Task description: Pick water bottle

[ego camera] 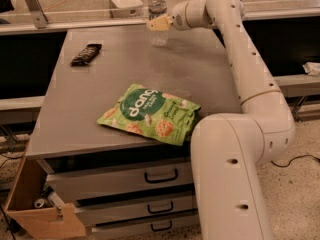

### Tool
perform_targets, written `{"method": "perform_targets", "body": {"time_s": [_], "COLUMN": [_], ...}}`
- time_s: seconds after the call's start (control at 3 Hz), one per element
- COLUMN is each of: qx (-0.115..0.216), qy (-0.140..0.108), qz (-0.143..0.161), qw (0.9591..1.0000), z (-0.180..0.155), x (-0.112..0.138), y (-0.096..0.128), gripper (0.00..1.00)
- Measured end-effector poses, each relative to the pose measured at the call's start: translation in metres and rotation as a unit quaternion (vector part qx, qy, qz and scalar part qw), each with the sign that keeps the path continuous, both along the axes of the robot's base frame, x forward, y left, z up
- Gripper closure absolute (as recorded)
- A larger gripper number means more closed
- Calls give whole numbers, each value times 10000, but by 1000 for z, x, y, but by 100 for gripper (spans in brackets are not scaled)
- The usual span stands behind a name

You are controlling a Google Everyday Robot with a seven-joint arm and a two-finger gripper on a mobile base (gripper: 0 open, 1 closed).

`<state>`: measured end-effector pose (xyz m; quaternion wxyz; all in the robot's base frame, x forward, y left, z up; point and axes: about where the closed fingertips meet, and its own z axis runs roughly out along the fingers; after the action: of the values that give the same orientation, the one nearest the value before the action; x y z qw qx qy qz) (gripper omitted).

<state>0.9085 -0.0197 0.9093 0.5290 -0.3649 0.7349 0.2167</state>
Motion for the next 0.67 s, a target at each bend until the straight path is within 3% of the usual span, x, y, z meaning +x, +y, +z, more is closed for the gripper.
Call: {"method": "perform_targets", "body": {"time_s": [0.33,0.67], "qx": [147,130], "qy": [58,-138], "qz": [357,717], "qw": [9992,9972], "z": [15,50], "x": [-17,-45], "y": [17,10], "gripper": [70,93]}}
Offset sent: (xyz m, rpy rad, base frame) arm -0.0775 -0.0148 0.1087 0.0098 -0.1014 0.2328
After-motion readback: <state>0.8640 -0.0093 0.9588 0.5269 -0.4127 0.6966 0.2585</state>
